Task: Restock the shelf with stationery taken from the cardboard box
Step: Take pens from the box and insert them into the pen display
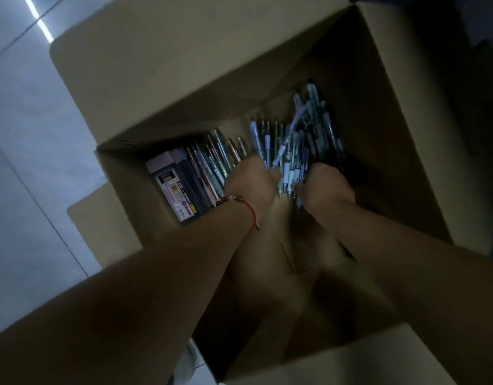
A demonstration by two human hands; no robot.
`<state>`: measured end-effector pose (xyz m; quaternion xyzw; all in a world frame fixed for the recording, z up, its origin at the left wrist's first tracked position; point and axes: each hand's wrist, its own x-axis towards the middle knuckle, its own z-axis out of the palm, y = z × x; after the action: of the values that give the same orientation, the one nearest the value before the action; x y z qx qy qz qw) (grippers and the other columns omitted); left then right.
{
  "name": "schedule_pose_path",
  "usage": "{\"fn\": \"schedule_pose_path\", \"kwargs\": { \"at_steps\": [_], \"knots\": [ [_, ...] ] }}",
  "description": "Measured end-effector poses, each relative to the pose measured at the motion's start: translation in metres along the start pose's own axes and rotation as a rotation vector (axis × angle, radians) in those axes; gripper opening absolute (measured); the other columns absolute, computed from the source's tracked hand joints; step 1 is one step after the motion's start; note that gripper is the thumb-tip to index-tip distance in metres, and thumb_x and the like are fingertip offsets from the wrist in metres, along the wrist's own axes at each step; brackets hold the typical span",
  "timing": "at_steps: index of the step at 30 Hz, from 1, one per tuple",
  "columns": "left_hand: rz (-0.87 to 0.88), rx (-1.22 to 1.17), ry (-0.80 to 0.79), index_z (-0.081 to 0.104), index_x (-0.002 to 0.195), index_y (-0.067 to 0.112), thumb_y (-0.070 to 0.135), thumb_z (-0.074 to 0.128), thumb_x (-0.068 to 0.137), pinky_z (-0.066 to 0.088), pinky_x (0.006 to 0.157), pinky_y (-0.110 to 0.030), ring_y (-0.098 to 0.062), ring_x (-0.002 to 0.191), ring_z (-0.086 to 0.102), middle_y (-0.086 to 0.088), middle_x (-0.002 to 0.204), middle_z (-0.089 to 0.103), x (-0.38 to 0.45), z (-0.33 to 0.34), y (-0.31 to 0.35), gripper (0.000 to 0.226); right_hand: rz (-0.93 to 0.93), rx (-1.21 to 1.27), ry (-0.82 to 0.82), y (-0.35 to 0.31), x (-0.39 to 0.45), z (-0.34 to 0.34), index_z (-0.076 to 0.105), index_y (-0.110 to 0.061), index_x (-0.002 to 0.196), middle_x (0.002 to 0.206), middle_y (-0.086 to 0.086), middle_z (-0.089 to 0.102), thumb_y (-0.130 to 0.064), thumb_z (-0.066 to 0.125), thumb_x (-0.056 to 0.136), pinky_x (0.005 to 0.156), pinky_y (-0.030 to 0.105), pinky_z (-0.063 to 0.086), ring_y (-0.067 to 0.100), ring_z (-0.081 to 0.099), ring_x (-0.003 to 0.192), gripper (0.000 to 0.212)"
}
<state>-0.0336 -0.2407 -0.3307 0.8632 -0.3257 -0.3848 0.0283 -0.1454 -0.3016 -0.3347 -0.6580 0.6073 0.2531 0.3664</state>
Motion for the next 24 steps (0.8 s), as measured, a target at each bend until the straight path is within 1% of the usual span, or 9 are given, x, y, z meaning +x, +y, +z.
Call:
{"fn": "schedule_pose_path", "kwargs": {
  "at_steps": [2,5,7,9,13,16,18,21,24],
  "knots": [
    [-0.016,-0.031,-0.005,0.048,0.070,0.013,0.036,0.052,0.096,0.024,0.044,-0.025,-0.016,0.051,0.046,-0.001,0.062,0.048,-0.001,-0.004,0.000,0.035,0.014,-0.027,-0.028,-0.003,0.005,0.000,0.065,-0.006,0.109,0.111,0.013,0.066,-0.022,0.063,0.094,0.078,0.033,0.048,0.031,0.063,0.104,0.022],
    [-0.067,-0.105,-0.056,0.045,0.073,0.013,0.034,0.048,0.100,0.025,0.042,-0.025,-0.015,0.049,0.044,0.000,0.060,0.045,-0.003,-0.007,-0.005,0.035,0.040,-0.015,-0.073,-0.003,0.009,0.001,0.065,-0.004,0.106,0.110,0.016,0.067,-0.018,0.060,0.095,0.084,0.037,0.052,0.032,0.062,0.103,0.018],
    [-0.100,-0.262,-0.122,0.051,0.079,0.009,0.033,0.047,0.099,0.041,0.045,-0.028,-0.022,0.053,0.055,-0.007,0.064,0.055,-0.004,-0.007,-0.011,0.032,0.061,0.046,-0.112,-0.003,0.009,-0.002,0.064,-0.002,0.105,0.106,0.015,0.066,-0.019,0.060,0.094,0.078,0.036,0.049,0.034,0.062,0.101,0.021],
    [-0.226,-0.538,-0.194,0.059,0.098,0.002,0.033,0.044,0.097,0.060,0.063,-0.038,-0.028,0.062,0.064,-0.012,0.073,0.064,-0.005,-0.007,-0.013,0.034,0.067,0.081,-0.143,-0.002,0.008,-0.005,0.062,0.000,0.108,0.106,0.017,0.064,-0.020,0.059,0.093,0.073,0.035,0.043,0.037,0.062,0.104,0.025],
    [-0.403,-0.838,-0.269,0.056,0.111,0.014,0.023,0.039,0.100,0.047,0.050,-0.027,-0.016,0.057,0.051,-0.003,0.068,0.051,-0.022,-0.021,-0.011,0.022,0.089,0.155,-0.145,-0.005,0.000,-0.008,0.064,0.001,0.101,0.086,0.010,0.059,-0.022,0.058,0.093,0.072,0.034,0.044,0.032,0.062,0.091,0.025],
    [-0.296,-0.847,-0.357,0.053,0.088,0.020,0.047,0.036,0.103,0.034,0.047,-0.022,-0.011,0.050,0.039,0.004,0.061,0.042,-0.045,-0.037,-0.014,0.035,0.076,0.310,-0.112,-0.008,-0.023,-0.012,0.067,-0.006,0.083,0.077,0.008,0.066,-0.028,0.060,0.091,0.072,0.037,0.053,0.027,0.066,0.079,0.024],
    [-0.275,-0.926,-0.439,0.054,0.090,0.017,0.053,0.034,0.102,0.038,0.049,-0.023,-0.011,0.051,0.042,0.004,0.061,0.045,-0.064,-0.053,-0.014,0.043,0.067,0.471,-0.126,-0.010,-0.049,-0.021,0.065,-0.007,0.076,0.074,0.011,0.067,-0.029,0.058,0.089,0.069,0.040,0.057,0.028,0.067,0.073,0.027],
    [-0.289,-1.151,-0.536,0.058,0.113,0.012,0.038,0.038,0.105,0.048,0.055,-0.026,-0.014,0.057,0.054,-0.004,0.072,0.058,-0.100,-0.089,-0.006,0.034,0.084,0.745,-0.164,-0.017,-0.100,-0.049,0.055,-0.007,0.081,0.071,0.011,0.060,-0.020,0.055,0.092,0.049,0.026,0.051,0.020,0.060,0.062,0.017],
    [-0.331,-1.308,-0.556,0.059,0.113,0.010,0.021,0.041,0.105,0.049,0.056,-0.028,-0.016,0.060,0.057,-0.006,0.077,0.063,-0.142,-0.137,0.008,0.023,0.116,0.915,-0.177,-0.031,-0.161,-0.087,0.050,-0.010,0.088,0.071,0.011,0.055,-0.014,0.045,0.095,0.049,0.026,0.043,0.018,0.053,0.057,0.010]
  ]
}}
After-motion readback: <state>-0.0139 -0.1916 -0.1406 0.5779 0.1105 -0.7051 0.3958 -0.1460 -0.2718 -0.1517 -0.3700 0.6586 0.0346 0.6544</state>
